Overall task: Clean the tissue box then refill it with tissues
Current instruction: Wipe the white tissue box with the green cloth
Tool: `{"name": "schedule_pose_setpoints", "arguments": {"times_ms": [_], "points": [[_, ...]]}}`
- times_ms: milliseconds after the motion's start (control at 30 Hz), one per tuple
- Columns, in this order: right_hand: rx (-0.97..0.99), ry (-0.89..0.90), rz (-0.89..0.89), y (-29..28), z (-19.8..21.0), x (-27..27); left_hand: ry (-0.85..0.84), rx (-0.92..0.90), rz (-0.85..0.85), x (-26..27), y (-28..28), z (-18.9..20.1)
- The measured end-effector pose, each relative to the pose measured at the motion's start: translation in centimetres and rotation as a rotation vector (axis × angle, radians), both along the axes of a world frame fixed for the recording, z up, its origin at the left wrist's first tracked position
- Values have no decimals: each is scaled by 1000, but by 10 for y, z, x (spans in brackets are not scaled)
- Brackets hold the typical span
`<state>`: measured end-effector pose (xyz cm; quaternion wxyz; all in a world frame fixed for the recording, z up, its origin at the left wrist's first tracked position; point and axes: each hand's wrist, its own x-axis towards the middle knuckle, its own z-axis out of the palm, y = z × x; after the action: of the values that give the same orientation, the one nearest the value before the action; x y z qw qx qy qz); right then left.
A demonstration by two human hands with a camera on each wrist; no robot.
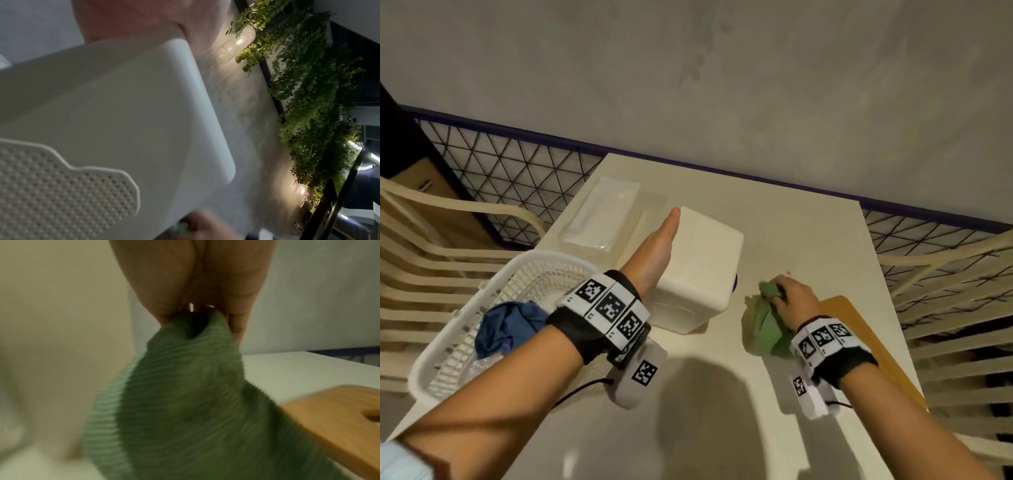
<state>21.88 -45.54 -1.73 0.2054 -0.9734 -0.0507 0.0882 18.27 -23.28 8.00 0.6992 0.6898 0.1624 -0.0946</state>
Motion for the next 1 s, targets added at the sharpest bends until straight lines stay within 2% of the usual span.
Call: {"name": "schedule_pose_setpoints", "arguments": {"times_ms": [100,233,300,367,433,467,500,633,733,800,833,933,1000], "points": [[302,-195,-47,-9,60,-2,26,-63,-14,4,-6,-3],[665,-472,-55,-5,135,-22,52,-40,-62,11,-15,-3],[742,-575,-84,3,154,-27,34,-11,-94,13,-23,-1],[523,-631,-73,15,151,-27,2,21,-104,11,-33,4],[237,-619,-26,31,130,-31,-49,24,-107,13,-39,4],[178,-589,29,36,119,-34,-59,16,-94,13,-41,8],[180,-545,86,40,109,-38,-60,4,-83,15,-42,10],[390,-370,195,30,91,-44,-78,-5,-32,15,-42,14],[296,-469,355,33,91,-48,-148,47,-117,15,-44,20],[234,-549,493,35,91,-45,-191,-21,-193,14,-45,24],[218,-541,495,35,95,-39,-192,-44,-196,14,-45,24],[205,-415,319,34,107,-23,-193,-3,-144,16,-44,24],[114,-394,317,42,110,-29,-225,25,-154,15,-45,27]]}}
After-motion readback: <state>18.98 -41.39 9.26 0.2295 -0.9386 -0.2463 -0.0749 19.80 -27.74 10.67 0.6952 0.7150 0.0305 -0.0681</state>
